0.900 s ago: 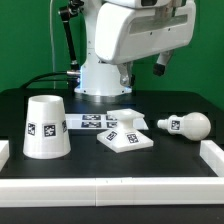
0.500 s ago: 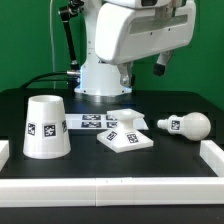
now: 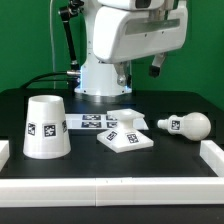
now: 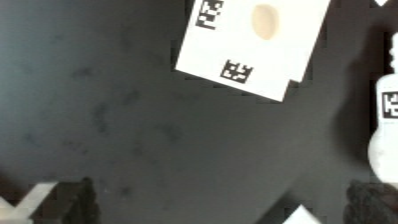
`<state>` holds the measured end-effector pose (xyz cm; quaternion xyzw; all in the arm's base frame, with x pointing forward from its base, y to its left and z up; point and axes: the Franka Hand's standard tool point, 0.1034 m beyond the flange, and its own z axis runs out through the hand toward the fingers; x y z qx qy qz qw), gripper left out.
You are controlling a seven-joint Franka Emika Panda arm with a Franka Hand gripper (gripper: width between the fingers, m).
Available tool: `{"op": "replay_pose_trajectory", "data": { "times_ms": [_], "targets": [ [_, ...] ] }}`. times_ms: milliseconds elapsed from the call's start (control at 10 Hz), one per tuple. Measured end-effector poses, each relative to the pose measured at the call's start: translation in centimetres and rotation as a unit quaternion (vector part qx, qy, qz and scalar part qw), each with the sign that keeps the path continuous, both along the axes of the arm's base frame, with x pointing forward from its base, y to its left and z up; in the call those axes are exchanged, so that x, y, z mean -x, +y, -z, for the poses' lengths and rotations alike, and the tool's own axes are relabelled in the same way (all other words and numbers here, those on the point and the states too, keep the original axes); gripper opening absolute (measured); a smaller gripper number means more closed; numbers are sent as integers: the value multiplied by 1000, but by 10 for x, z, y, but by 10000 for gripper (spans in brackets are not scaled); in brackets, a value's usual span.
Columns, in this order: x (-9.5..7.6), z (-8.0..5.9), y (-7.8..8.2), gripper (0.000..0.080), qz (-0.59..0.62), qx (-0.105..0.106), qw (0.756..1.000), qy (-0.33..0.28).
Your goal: Assemble lamp
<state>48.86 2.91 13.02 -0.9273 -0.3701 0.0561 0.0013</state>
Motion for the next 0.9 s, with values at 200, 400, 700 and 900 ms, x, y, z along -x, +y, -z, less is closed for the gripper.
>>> {"op": "replay_pose_trajectory", "data": {
  "times_ms": [200,400,700,900],
  "targets": [
    [18,18,-1,699,-25,-9,999,-41],
    [24,29,-9,699,-29,-12,999,-40],
    [25,30,-9,699,-29,-12,999,-39],
    [31,35,-11,699,7,-10,999,-41]
  ]
}}
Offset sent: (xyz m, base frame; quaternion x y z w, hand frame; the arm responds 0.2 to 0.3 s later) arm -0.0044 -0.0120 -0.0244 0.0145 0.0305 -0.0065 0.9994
